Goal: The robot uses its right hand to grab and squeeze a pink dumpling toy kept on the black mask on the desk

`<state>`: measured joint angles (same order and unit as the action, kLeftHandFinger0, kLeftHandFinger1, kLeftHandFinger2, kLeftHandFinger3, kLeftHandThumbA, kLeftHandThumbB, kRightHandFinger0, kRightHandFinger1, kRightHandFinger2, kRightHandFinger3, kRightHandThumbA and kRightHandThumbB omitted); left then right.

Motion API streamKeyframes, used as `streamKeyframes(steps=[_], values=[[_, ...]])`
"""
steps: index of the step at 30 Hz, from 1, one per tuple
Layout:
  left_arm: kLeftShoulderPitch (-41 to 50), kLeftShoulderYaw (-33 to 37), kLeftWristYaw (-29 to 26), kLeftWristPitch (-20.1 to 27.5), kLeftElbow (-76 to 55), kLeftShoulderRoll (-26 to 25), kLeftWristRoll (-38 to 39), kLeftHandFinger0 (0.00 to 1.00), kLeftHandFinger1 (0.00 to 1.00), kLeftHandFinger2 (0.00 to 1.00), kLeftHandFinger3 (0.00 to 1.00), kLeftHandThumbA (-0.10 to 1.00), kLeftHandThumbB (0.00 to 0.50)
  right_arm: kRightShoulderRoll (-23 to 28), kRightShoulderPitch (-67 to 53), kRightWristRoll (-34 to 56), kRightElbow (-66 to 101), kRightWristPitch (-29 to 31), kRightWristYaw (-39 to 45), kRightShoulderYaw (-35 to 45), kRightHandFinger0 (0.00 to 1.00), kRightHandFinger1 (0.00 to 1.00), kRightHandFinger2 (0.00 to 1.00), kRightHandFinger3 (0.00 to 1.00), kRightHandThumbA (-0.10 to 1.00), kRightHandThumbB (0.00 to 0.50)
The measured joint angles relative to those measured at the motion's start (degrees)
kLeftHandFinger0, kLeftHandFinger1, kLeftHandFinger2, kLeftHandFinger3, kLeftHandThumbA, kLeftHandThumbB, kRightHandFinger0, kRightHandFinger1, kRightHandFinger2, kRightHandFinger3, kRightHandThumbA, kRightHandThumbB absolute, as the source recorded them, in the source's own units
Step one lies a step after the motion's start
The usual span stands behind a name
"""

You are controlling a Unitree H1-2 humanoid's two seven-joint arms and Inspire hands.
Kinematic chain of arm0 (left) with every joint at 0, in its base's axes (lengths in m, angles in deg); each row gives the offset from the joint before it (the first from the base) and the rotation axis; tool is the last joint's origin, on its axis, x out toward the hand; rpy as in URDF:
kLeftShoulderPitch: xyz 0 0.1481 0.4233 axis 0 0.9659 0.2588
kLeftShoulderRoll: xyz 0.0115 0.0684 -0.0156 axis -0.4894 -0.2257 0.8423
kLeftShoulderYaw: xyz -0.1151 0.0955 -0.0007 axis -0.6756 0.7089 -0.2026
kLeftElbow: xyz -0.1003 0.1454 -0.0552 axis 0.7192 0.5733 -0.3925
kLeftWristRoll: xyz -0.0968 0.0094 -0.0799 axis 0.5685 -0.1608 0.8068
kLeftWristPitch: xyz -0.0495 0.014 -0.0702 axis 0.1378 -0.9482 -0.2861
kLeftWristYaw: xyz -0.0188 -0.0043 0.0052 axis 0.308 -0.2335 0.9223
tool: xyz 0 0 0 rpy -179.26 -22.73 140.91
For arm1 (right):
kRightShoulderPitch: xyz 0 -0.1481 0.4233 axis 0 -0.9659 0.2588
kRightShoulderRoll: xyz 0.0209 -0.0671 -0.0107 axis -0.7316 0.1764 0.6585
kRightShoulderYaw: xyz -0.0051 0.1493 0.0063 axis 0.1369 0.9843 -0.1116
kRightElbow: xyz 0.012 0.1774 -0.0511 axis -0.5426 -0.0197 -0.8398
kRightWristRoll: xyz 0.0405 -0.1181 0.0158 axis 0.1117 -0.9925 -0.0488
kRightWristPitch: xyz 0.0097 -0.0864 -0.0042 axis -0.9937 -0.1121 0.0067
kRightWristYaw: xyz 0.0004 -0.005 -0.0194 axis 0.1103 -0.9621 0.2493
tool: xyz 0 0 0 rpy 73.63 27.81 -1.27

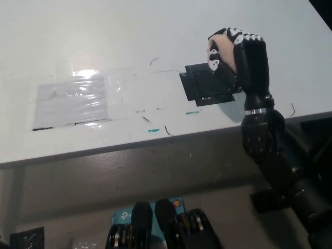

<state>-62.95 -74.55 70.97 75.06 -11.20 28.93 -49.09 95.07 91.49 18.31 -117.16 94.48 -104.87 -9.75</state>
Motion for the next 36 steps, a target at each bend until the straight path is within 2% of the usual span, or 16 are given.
streamKeyframes(steps=[11,13,14,16,18,19,21,22,26,29,31,33,34,35,36], values=[[-0.16,-0.01,0.33,0.01,-0.02,0.0,0.05,0.0,0.0,0.0,0.0,0.93,0.5,-0.78,-0.07,0.0,-0.74,0.45,-0.91,0.36,0.0,0.01,0.37,0.27,-0.1,0.232],[-0.17,-0.04,0.34,0.0,-0.07,0.0,0.11,0.0,0.0,0.0,0.0,0.93,0.5,-0.78,-0.05,-0.01,-1.81,0.5,-0.91,0.32,0.0,0.01,0.37,0.28,-0.1,0.189],[-0.17,-0.04,0.34,0.01,-0.06,0.0,0.13,0.0,0.0,0.0,0.0,0.93,0.5,-0.75,-0.02,-0.07,-2.47,0.5,-0.84,0.1,0.0,0.02,0.38,0.28,-0.1,0.219],[-0.17,-0.03,0.34,0.02,-0.05,0.0,0.15,0.0,0.0,0.0,0.0,0.94,0.5,-0.57,0.05,-0.36,-4.53,0.49,-0.54,-0.96,0.0,0.02,0.38,0.27,-0.1,0.245],[-0.18,-0.03,0.35,0.04,-0.05,0.0,0.15,0.0,0.0,0.0,0.0,0.94,0.5,-0.42,0.05,-0.55,-6.39,0.47,0.33,-2.03,0.0,0.04,0.4,0.32,-0.1,0.249],[-0.18,-0.03,0.35,0.04,-0.05,0.0,0.16,0.0,0.0,0.0,0.0,0.93,0.5,-0.34,0.11,-0.72,-7.58,0.36,0.92,-2.82,0.0,0.03,0.39,0.28,-0.1,0.222],[-0.29,-0.03,0.38,0.07,-0.05,0.0,0.22,0.0,0.0,0.0,0.0,0.94,0.5,0.0,0.53,-1.44,-9.95,0.02,2.05,-4.67,0.0,0.03,0.39,0.27,-0.1,0.205],[-0.31,-0.04,0.39,0.07,-0.05,-0.01,0.24,0.0,0.0,0.0,0.0,0.94,0.5,0.04,0.76,-1.59,-11.61,-0.03,2.76,-5.42,0.0,0.07,0.42,0.26,-0.1,0.206],[-0.44,-0.03,0.36,0.07,-0.06,0.0,0.24,0.0,0.0,0.0,0.0,0.96,0.5,0.31,1.45,-2.36,-17.29,-0.23,4.68,-8.13,0.0,0.04,0.4,0.2,-0.1,0.175],[-0.62,-0.02,0.37,0.09,-0.11,0.0,0.24,0.0,0.0,0.0,0.0,0.94,0.5,0.34,1.77,-2.57,-20.87,-0.25,5.68,-9.48,0.0,0.03,0.39,0.21,-0.1,0.111],[-0.64,-0.03,0.36,0.08,-0.15,-0.01,0.24,0.0,0.0,0.0,0.0,0.94,0.5,0.34,1.96,-2.53,-21.97,-0.3,6.23,-9.68,0.0,0.08,0.46,0.21,-0.1,0.052],[-0.72,-0.03,0.37,0.11,-0.07,0.0,0.24,0.0,0.0,0.0,0.0,0.94,0.5,0.31,3.0,-2.5,-23.15,-0.85,7.07,-9.83,0.0,0.15,0.53,0.31,-0.1,0.021],[-0.73,-0.03,0.37,0.11,-0.07,-0.01,0.25,0.0,0.0,0.0,0.0,0.94,0.5,0.27,3.43,-2.49,-23.74,-1.34,7.69,-9.85,0.0,0.16,0.55,0.3,-0.1,0.001],[-0.72,-0.03,0.37,0.11,-0.07,0.0,0.25,0.0,0.0,0.0,0.0,0.93,0.5,0.23,3.81,-2.47,-24.11,-1.76,8.21,-9.86,0.0,0.18,0.57,0.46,-0.1,0.001],[-0.7,-0.05,0.37,0.11,-0.1,0.0,0.25,0.0,0.0,0.0,0.0,0.93,0.5,0.14,4.29,-2.43,-24.71,-2.27,8.81,-9.87,0.0,0.16,0.55,0.45,-0.1,0.0]])
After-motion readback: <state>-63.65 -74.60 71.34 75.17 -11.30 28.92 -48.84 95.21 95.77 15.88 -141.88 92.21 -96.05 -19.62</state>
